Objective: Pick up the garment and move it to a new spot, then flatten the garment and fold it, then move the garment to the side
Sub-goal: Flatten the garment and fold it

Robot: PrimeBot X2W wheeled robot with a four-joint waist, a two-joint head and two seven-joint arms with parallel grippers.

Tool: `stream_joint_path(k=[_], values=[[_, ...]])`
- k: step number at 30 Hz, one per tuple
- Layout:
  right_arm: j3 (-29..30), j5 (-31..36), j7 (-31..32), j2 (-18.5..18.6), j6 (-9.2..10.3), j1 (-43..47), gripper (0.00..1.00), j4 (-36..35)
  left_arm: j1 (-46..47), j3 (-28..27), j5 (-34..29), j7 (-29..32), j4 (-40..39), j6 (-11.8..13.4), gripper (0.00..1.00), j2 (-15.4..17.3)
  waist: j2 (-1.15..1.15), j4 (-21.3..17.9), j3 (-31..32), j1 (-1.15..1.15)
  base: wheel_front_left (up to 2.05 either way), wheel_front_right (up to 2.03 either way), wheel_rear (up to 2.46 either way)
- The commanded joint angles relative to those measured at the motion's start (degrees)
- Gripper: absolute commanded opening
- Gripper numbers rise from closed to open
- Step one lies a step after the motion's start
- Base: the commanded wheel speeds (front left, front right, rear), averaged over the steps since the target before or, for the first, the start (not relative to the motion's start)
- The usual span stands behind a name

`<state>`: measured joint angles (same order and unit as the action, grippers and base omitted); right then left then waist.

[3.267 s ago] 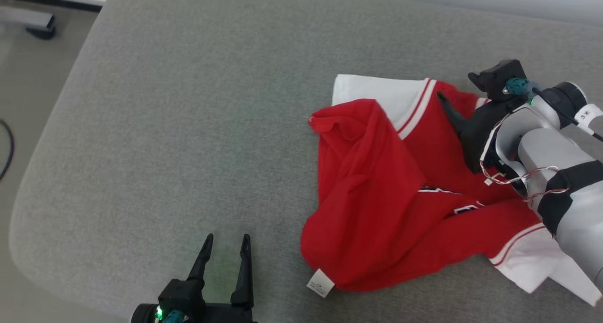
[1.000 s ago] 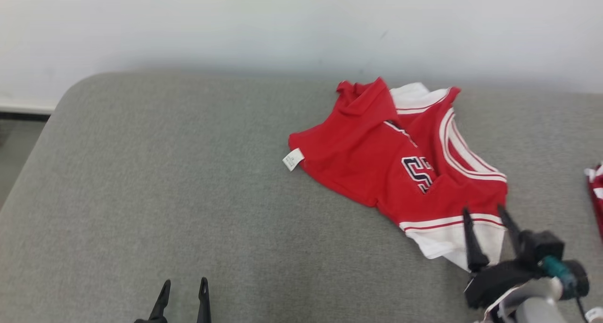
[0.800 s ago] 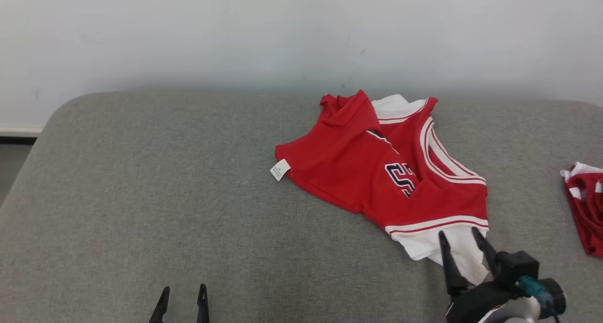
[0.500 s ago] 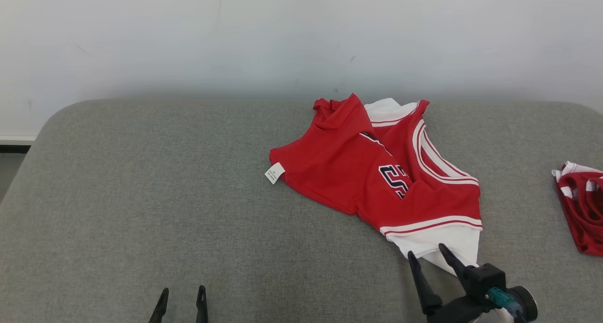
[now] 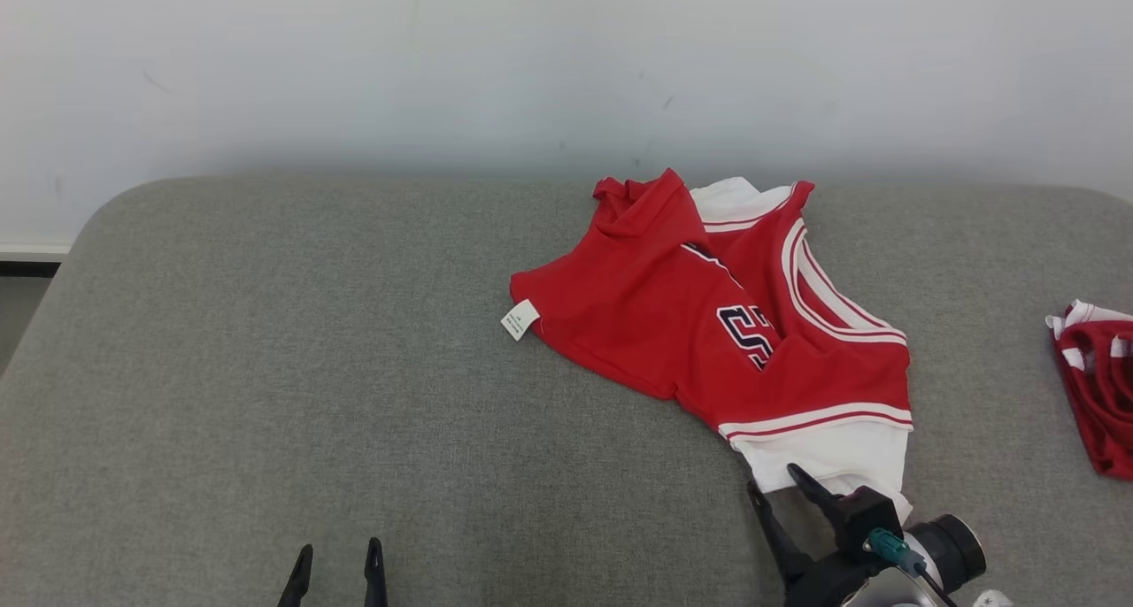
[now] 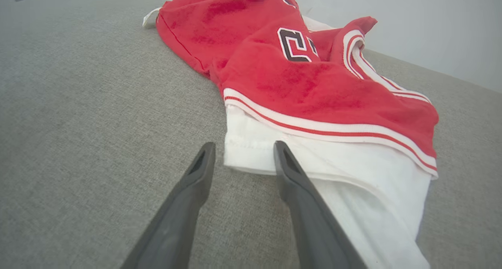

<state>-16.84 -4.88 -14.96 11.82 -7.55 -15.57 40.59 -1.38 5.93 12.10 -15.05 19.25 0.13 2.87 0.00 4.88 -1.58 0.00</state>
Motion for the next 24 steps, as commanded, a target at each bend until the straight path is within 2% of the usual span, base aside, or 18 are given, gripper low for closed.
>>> stream_joint_path(k=[1,2,4,5,12,17,18,19,20,24], values=[[-0.02,0.50,-0.11,-0.64,0.15,-1.03,0.48,1.07,-0.60,0.13,0.08,-0.18,0.01,0.24,1.00,0.03,0.00,0.07,-0.09,0.00,0.00,0.00,0.00],[-0.24,0.96,-0.14,-0.79,0.15,-1.52,0.42,1.94,-0.35,0.24,0.24,-0.18,-0.01,0.27,1.00,0.01,0.00,0.13,-0.17,0.00,0.00,0.00,0.00],[-0.34,1.37,-0.17,-1.11,0.15,-2.33,0.17,3.20,0.12,0.27,0.43,-0.18,-0.18,0.29,1.00,0.03,0.00,0.24,-0.37,0.00,0.00,0.00,0.00],[-0.48,1.65,-0.17,-1.20,0.15,-2.68,0.00,3.71,0.22,0.29,0.49,-0.18,-0.31,0.36,1.00,0.02,0.00,0.27,-0.44,0.00,0.00,0.00,0.00],[-2.08,-0.79,-0.22,-2.57,0.15,-3.71,0.00,5.03,0.10,-0.07,0.30,-0.18,-0.11,0.28,1.00,0.02,0.00,-0.01,-0.27,0.00,0.00,0.00,0.00],[-7.04,-5.43,-0.24,-3.50,0.15,-1.11,0.00,2.30,-0.36,-0.49,-0.29,-0.18,-0.41,-0.04,1.00,0.02,0.00,-0.74,0.53,0.00,0.00,0.00,0.00],[-7.83,-6.50,-0.23,-3.21,0.16,-0.97,0.08,1.81,-0.44,-0.71,-0.43,-0.18,-0.45,0.03,1.00,0.03,0.00,-1.03,0.67,0.00,0.00,0.00,0.00],[-8.17,-7.36,-0.24,-2.69,0.16,-0.96,0.78,1.32,-0.51,-0.75,-0.57,-0.18,-0.52,0.01,1.00,0.01,0.00,-1.30,0.75,0.00,0.00,0.00,0.00],[-8.42,-8.13,-0.24,-2.43,0.16,-0.90,1.00,0.56,-0.53,-0.82,-0.72,-0.18,-0.61,-0.02,1.00,0.01,0.00,-1.59,0.77,0.00,0.00,0.00,0.00],[-7.10,-10.01,-0.25,-1.44,0.15,0.61,1.00,-2.61,-0.22,-0.92,-0.90,-0.18,-0.90,0.12,1.00,0.02,0.00,-3.02,0.59,0.00,0.00,0.00,0.00]])
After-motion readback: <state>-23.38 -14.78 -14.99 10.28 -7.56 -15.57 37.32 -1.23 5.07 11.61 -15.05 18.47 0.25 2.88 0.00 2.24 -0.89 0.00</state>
